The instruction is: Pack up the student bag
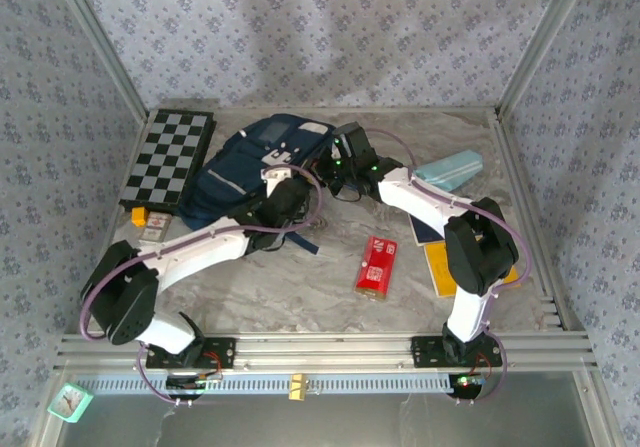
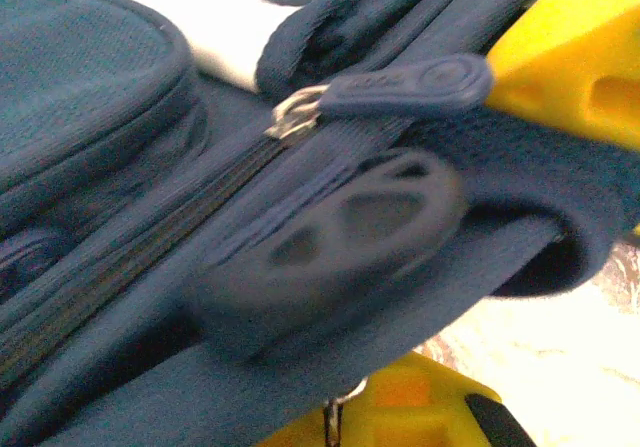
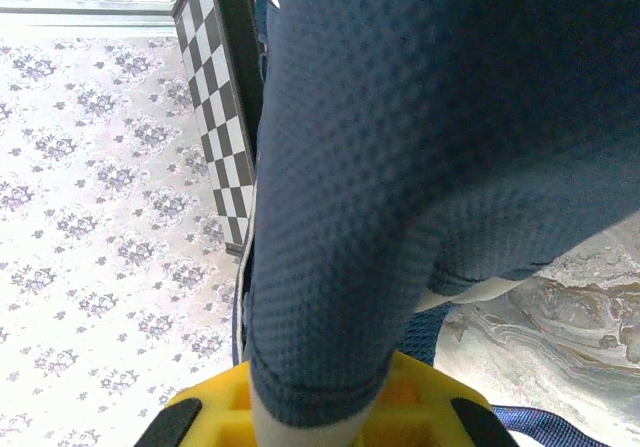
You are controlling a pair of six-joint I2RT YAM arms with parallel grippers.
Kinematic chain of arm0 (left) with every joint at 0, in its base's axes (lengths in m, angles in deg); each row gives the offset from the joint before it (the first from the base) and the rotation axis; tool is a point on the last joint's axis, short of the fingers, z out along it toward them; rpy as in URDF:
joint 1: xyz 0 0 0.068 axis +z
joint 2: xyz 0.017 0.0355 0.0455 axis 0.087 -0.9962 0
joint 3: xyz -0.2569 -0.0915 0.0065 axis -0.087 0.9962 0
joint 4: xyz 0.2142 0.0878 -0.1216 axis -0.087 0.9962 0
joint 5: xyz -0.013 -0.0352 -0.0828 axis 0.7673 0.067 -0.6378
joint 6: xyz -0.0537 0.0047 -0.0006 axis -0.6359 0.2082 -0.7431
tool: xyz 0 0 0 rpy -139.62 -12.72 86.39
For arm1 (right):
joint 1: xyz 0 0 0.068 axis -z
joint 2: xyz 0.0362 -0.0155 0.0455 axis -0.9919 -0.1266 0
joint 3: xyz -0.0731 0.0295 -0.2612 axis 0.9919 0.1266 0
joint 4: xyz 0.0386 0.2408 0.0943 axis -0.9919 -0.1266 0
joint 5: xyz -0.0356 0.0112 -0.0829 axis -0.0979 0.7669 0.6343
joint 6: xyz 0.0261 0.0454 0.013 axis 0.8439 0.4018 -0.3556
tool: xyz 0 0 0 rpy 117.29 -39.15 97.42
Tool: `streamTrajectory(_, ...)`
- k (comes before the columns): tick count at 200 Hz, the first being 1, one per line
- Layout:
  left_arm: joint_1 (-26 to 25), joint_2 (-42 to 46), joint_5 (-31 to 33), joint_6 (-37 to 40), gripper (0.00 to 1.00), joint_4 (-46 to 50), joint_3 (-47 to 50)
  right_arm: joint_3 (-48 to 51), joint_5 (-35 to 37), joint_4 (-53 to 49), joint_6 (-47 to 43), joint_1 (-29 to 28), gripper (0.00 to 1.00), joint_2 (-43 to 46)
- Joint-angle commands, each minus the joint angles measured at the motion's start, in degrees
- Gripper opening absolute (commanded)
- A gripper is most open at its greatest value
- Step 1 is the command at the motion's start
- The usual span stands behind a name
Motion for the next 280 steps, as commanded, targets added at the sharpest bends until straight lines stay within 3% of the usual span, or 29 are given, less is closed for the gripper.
streamTrajectory(1, 1.2, 4.3, -0.6, -0.9, 0.0, 3.0, 1.9, -1.5, -1.2, 0.9, -1.8, 0.9, 0.0, 1.0)
streamTrajectory(95, 2.5, 12.2, -10.8, 1.7, 0.0, 6.5, 8.5, -1.7, -0.6, -0.3, -3.4, 2.3, 0.0, 1.2)
streamTrajectory(164, 3.4, 16.7, -10.8, 3.4, 0.0, 8.4, 9.9, -2.3, -1.1, 0.4, -2.4, 1.3, 0.0, 1.4)
streamTrajectory(237, 6.0, 23.0, -18.5, 5.7, 0.0, 15.1, 14.2, -7.6, -7.0, -3.3, -7.4, 7.8, 0.0, -4.9)
streamTrajectory(259, 4.9, 22.5, -24.5, 6.1, 0.0, 11.5, 15.7, -11.5, -9.0, -6.4, -10.3, 9.6, 0.0, -8.1)
streamTrajectory(280, 3.1, 19.0, -25.5, 5.9, 0.0, 9.2, 14.6, -13.9, -9.6, -8.7, -12.2, 11.2, 0.0, -10.0)
